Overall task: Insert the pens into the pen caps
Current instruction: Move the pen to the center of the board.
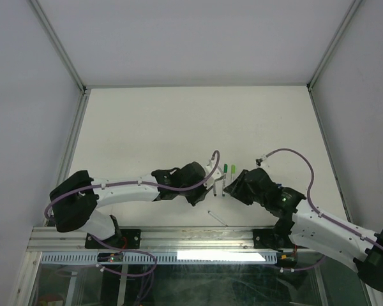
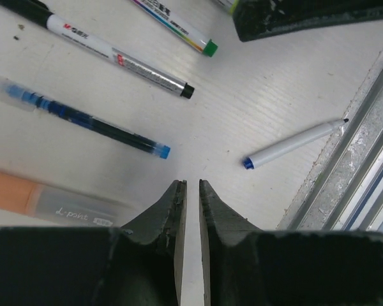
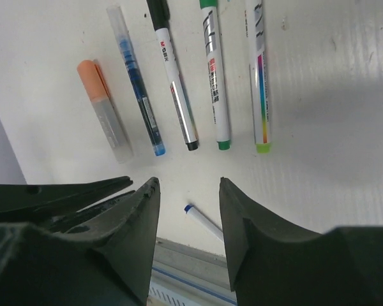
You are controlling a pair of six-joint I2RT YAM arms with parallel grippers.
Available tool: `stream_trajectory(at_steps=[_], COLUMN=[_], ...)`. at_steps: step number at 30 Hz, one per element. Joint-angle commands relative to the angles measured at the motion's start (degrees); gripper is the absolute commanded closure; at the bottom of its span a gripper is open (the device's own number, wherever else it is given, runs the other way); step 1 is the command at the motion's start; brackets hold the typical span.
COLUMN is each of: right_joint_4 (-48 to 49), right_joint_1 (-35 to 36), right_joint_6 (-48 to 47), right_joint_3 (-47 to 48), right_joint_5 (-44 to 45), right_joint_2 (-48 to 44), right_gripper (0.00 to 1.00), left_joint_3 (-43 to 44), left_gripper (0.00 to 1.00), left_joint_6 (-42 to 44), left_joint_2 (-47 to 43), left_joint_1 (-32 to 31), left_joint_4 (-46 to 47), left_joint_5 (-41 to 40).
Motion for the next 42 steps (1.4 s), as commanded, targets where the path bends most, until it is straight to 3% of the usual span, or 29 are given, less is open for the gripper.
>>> stream_trajectory(at_steps=[1, 9, 15, 23, 32, 42], right_joint_4=[-1.97, -5.55, -6.45, -14.15, -16.13, -13.87], right_joint_1=[0.62, 8.99, 15.24, 22.32, 25.71, 26.77], right_joint_6=[-9.23, -25.41, -36.56, -39.93, -41.44, -39.72], right_joint_3=[6.51, 14.27, 18.28, 23.79, 25.15, 24.35], right_joint_5=[-1.53, -5.99, -8.98, -0.71, -0.46, -0.96], right_joint_2=[4.64, 17.37, 25.13, 35.64, 38.98, 43.17], right_gripper=[0.56, 0.55, 0.53, 0.54, 0.55, 0.75], left_joint_3=[-1.58, -4.49, -7.32, -8.82, -9.22, -8.90], left_gripper=[0.85, 0.82, 0.80, 0.78, 0.78, 0.77], left_joint_6=[-7.60, -15.21, -16.36, -17.52, -17.14, -16.75], left_joint_2=[-5.70, -14.23, -19.05, -22.02, -22.55, -21.74], left_joint_1=[4.29, 14.60, 17.02, 17.22, 17.53, 17.87], left_joint_4=[5.77, 7.83, 8.02, 7.51, 7.61, 7.83], left_joint_5=[-2.72, -3.09, -3.99, -6.09, -6.18, -5.89])
